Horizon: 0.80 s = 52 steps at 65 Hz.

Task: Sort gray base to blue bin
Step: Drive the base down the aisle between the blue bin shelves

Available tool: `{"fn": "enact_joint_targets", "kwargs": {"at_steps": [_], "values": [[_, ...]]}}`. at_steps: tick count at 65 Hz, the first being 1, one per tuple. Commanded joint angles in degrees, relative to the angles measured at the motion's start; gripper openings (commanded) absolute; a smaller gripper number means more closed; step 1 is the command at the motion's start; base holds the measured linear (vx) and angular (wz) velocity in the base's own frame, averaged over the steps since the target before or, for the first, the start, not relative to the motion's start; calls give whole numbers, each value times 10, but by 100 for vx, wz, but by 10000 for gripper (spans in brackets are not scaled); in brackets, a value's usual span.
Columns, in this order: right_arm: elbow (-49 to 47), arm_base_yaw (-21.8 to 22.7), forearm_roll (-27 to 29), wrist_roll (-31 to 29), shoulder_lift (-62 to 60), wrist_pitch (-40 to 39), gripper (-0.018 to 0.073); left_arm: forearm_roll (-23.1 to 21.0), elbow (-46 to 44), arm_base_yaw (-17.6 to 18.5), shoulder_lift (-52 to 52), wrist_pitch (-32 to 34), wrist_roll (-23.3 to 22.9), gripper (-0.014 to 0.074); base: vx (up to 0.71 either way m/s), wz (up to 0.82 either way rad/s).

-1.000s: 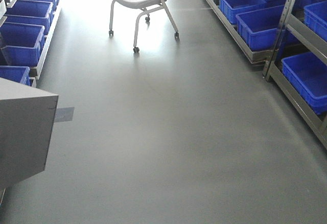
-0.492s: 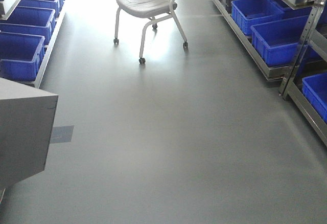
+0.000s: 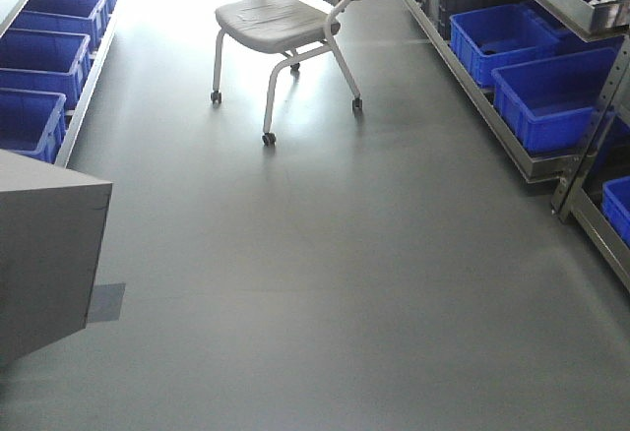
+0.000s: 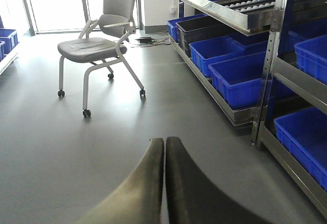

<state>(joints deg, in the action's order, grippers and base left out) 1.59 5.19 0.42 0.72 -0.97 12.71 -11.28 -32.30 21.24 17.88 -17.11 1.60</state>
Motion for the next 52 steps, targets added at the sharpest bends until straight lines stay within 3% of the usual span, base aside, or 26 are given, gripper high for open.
{"fn": "enact_joint_targets", "kwargs": {"at_steps": [1,52], "values": [[1,0,-4,-7,-1,-42,-5,-9,-17,2,6,60,-4,2,37,1],[1,0,-4,-7,-1,-43,-5,-9,-17,2,7,60,-4,2,34,7]]}}
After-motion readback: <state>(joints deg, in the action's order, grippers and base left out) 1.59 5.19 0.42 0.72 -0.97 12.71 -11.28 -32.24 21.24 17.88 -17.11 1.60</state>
